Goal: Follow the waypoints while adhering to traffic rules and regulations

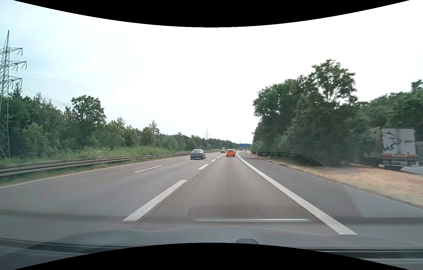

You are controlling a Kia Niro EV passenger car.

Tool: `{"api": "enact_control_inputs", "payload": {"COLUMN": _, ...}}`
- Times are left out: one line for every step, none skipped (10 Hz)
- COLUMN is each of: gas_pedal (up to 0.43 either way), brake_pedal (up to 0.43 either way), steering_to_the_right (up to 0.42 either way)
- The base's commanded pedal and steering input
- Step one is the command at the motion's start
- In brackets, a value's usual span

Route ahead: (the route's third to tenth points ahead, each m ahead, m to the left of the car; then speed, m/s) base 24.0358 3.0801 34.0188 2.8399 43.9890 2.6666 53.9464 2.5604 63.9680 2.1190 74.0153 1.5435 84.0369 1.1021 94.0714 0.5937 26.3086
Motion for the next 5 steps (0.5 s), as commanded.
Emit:
{"api": "enact_control_inputs", "payload": {"gas_pedal": 0.098, "brake_pedal": 0.0, "steering_to_the_right": 0.0}}
{"api": "enact_control_inputs", "payload": {"gas_pedal": 0.098, "brake_pedal": 0.0, "steering_to_the_right": 0.001}}
{"api": "enact_control_inputs", "payload": {"gas_pedal": 0.098, "brake_pedal": 0.0, "steering_to_the_right": 0.001}}
{"api": "enact_control_inputs", "payload": {"gas_pedal": 0.098, "brake_pedal": 0.0, "steering_to_the_right": 0.001}}
{"api": "enact_control_inputs", "payload": {"gas_pedal": 0.098, "brake_pedal": 0.0, "steering_to_the_right": 0.0}}
